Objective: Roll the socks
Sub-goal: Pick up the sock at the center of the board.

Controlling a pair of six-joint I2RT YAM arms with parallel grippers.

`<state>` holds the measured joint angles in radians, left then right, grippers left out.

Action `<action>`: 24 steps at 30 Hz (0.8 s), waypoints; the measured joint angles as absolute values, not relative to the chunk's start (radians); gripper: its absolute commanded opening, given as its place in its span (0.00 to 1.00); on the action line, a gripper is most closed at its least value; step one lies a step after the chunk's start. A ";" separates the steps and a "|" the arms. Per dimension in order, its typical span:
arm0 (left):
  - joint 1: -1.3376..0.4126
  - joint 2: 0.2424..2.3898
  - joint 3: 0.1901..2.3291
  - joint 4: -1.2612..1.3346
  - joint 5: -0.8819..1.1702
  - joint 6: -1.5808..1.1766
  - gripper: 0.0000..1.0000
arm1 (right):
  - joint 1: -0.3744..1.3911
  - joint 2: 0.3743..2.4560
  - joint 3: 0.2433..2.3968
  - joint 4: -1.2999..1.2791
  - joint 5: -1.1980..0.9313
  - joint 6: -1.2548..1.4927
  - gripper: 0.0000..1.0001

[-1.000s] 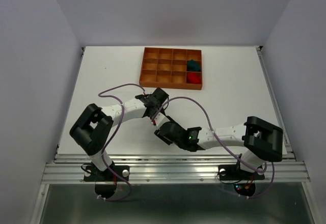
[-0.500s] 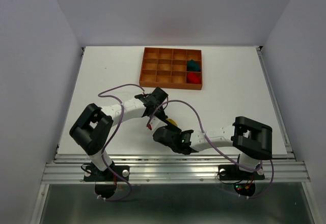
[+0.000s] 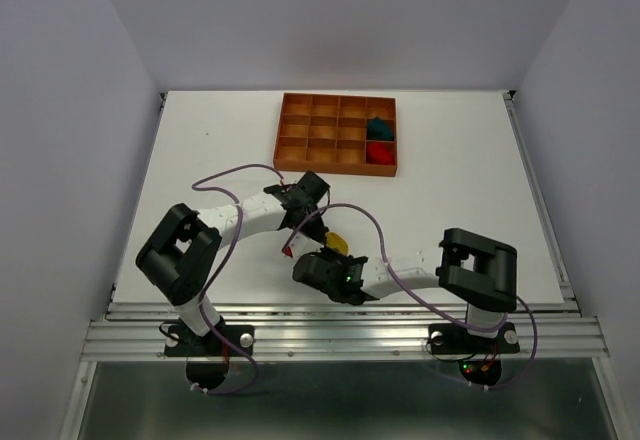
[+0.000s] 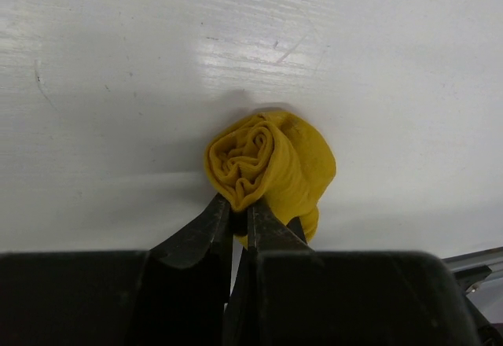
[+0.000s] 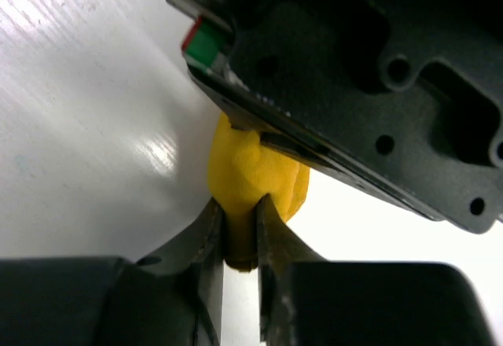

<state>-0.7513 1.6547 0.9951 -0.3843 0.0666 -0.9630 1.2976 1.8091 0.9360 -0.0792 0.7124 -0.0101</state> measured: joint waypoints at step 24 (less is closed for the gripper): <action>-0.483 1.514 1.126 -0.489 0.006 -0.835 0.42 | 1.010 1.647 0.868 -0.026 0.273 0.191 0.01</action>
<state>-0.4831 1.5143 1.1263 -0.4889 0.0063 -0.8352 1.0100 1.6470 0.8680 -0.0261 0.2729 0.1905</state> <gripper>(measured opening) 0.419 0.160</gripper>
